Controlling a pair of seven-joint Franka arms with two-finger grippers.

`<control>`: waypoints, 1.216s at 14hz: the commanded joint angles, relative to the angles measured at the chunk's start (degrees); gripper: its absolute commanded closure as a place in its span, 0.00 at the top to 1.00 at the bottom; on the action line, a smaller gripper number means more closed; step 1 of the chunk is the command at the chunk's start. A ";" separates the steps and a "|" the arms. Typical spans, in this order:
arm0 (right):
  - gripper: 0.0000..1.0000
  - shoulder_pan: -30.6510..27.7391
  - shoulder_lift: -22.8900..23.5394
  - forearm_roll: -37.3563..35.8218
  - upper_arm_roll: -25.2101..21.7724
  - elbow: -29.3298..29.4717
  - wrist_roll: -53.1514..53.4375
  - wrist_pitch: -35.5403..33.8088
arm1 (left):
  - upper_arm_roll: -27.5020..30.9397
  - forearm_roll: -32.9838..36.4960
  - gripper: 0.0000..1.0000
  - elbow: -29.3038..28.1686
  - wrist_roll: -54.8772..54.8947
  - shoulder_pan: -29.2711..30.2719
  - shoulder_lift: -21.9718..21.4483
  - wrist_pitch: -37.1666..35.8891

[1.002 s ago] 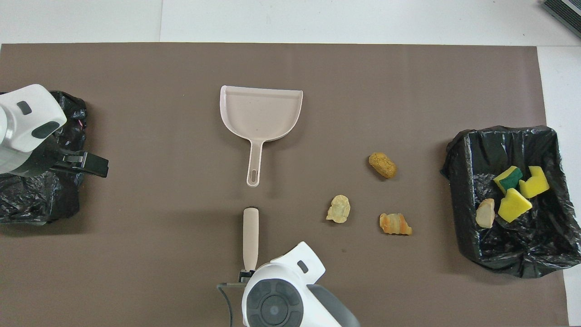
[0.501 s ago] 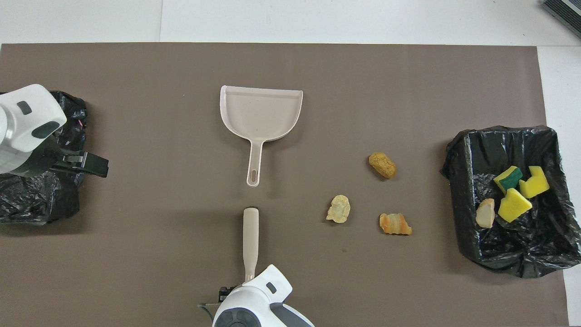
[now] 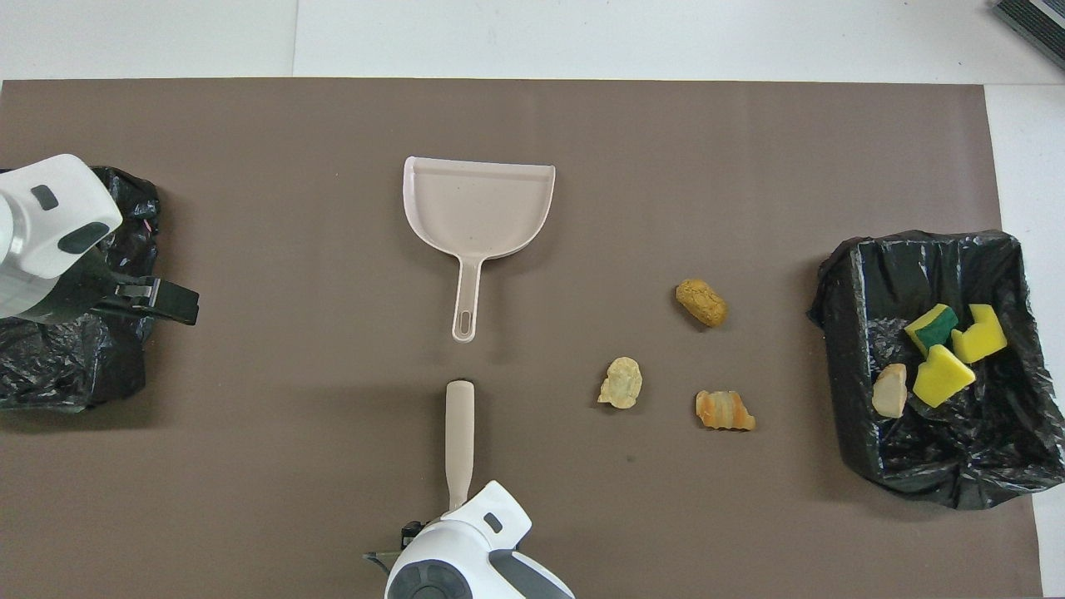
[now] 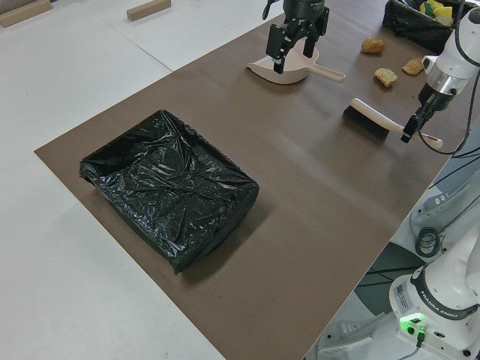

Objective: Sweep and dump trash in bin
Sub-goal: 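Move the right gripper to the brush handle and grasp it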

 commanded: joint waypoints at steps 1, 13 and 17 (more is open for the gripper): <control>0.70 0.24 0.81 -1.12 -0.24 1.71 1.33 -0.92 | -0.51 0.92 1.00 1.36 0.15 0.58 0.54 -1.22; 0.00 -2.56 -1.29 -1.03 -0.59 6.11 1.51 -10.92 | -1.12 0.65 1.00 1.80 -0.11 -0.47 0.19 -0.86; 0.00 -9.06 -7.87 -1.03 -0.59 5.76 0.45 -21.37 | -1.82 -0.92 1.00 1.19 -2.12 -5.28 0.19 5.87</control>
